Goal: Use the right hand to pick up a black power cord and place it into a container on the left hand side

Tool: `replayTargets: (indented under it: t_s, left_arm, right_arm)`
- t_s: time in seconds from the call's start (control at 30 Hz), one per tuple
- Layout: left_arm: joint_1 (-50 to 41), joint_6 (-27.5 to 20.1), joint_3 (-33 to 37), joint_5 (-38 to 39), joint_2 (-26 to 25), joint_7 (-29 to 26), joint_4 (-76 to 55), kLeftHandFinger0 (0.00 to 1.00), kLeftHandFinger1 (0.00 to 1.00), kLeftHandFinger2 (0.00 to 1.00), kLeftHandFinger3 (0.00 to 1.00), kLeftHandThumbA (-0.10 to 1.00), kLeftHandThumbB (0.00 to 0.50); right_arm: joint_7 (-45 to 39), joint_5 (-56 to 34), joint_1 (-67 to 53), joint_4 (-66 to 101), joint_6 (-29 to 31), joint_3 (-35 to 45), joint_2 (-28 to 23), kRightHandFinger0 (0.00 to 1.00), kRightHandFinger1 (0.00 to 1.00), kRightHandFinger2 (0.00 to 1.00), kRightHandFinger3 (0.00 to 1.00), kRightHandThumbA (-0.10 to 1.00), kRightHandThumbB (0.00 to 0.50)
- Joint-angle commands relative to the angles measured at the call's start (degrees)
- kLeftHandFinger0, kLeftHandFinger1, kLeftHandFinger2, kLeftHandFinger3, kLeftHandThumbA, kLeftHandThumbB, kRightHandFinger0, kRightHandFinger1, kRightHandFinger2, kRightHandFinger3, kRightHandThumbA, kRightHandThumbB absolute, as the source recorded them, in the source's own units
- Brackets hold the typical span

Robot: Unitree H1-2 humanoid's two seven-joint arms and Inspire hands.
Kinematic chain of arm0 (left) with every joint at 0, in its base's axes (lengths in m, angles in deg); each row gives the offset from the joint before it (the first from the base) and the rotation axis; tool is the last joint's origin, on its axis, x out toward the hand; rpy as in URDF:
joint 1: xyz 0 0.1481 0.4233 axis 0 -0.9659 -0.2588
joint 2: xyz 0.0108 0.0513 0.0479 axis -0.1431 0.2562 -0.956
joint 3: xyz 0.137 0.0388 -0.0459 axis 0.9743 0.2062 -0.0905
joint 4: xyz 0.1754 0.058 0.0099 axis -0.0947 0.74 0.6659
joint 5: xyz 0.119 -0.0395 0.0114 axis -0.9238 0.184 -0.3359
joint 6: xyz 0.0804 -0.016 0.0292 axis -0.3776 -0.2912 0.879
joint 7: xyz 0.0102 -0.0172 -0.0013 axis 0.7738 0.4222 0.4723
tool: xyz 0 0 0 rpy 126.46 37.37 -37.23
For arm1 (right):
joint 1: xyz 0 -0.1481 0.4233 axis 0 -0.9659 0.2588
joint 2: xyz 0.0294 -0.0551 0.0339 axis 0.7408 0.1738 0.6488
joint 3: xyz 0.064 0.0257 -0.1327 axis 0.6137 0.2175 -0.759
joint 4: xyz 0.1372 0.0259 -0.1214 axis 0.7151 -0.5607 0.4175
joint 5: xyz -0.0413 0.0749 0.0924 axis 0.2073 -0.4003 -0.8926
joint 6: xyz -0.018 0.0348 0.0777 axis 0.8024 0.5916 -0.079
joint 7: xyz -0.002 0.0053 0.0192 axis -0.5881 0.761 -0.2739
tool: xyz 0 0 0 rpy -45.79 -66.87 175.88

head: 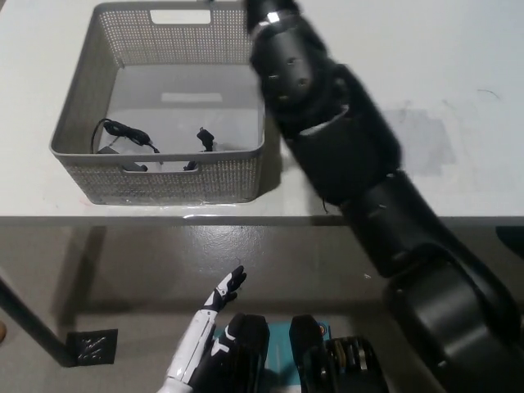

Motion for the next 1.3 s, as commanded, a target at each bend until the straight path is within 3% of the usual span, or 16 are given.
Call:
replayTargets:
  t_s: [0.0,0.13,0.23,0.43,0.6,0.7,0.77,0.8,0.87,0.93,1.03,1.17,1.27]
  left_arm:
    - [0.4,-3.1,0.2,-1.0,0.0,-1.1,-0.3,1.00,1.00,1.00,1.00,1.00,0.021]
    - [-0.1,-1.4,-0.3,-0.7,-0.8,-0.3,-1.7,1.00,1.00,1.00,1.00,1.00,0.029]
    - [-0.2,-0.9,-1.1,-0.1,-1.0,-0.6,-2.3,1.00,1.00,1.00,1.00,1.00,0.033]
    - [0.9,0.4,-2.7,0.8,-0.8,-1.3,-2.5,1.00,1.00,1.00,1.00,1.00,0.092]
    - [1.8,-0.2,-3.7,1.4,-0.5,-1.8,-2.5,1.00,1.00,1.00,1.00,1.00,0.042]
    - [2.8,-0.8,-4.5,1.9,-0.3,-1.8,-1.7,1.00,1.00,1.00,1.00,1.00,0.059]
    - [3.3,-0.9,-4.9,2.3,-0.1,-1.8,-1.4,1.00,1.00,1.00,1.00,1.00,0.075]
    - [3.7,-1.0,-5.1,2.4,0.0,-1.8,-1.2,1.00,1.00,1.00,1.00,1.00,0.072]
    - [4.1,-1.3,-5.4,3.2,0.5,-1.7,-0.8,1.00,1.00,1.00,1.00,1.00,0.079]
    - [4.1,-1.2,-5.8,3.6,0.6,-1.7,-0.8,1.00,1.00,1.00,1.00,1.00,0.076]
    - [4.5,-0.8,-6.2,3.8,0.8,-1.5,-0.8,1.00,1.00,1.00,1.00,1.00,0.098]
    - [5.3,-1.0,-6.7,4.6,1.1,-1.3,-0.4,1.00,1.00,1.00,1.00,1.00,0.084]
    - [5.8,-0.8,-7.1,4.8,1.2,-1.5,-0.2,1.00,1.00,1.00,1.00,1.00,0.075]
  right_arm:
    - [-7.7,-8.3,-3.6,24.1,-7.6,7.9,-8.4,1.00,1.00,1.00,1.00,1.00,0.469]
    - [-7.0,-11.2,-9.5,29.1,-4.0,10.4,-10.1,1.00,1.00,1.00,1.00,1.00,0.406]
    - [-7.2,-13.8,-16.6,36.0,-2.8,12.0,-10.8,1.00,1.00,1.00,1.00,1.00,0.449]
    - [-11.9,-22.0,-31.7,49.6,-3.1,12.0,-13.3,1.00,1.00,1.00,1.00,1.00,0.441]
    - [-14.1,-23.3,-39.9,54.6,-2.0,10.0,-15.2,1.00,1.00,1.00,1.00,1.00,0.462]
    - [-16.0,-24.7,-44.8,55.4,-0.5,8.3,-16.4,1.00,1.00,1.00,1.00,1.00,0.410]
    - [-17.1,-25.0,-48.8,54.7,0.3,6.9,-16.7,1.00,1.00,1.00,1.00,1.00,0.411]
    - [-18.0,-25.7,-51.4,52.5,2.0,5.9,-16.5,1.00,1.00,1.00,1.00,1.00,0.382]
    - [-19.6,-27.7,-55.3,49.3,1.3,4.4,-16.1,1.00,1.00,1.00,1.00,1.00,0.387]
    - [-21.9,-29.9,-57.7,45.0,2.8,3.2,-15.9,1.00,1.00,1.00,1.00,1.00,0.342]
    - [-24.1,-33.2,-60.2,39.0,3.7,2.6,-14.3,1.00,1.00,1.00,1.00,1.00,0.319]
    - [-24.4,-35.1,-63.4,29.7,8.6,2.9,-10.0,1.00,1.00,1.00,1.00,1.00,0.251]
    - [-23.5,-35.9,-64.8,26.5,9.3,4.0,-7.1,1.00,1.00,1.00,1.00,1.00,0.285]
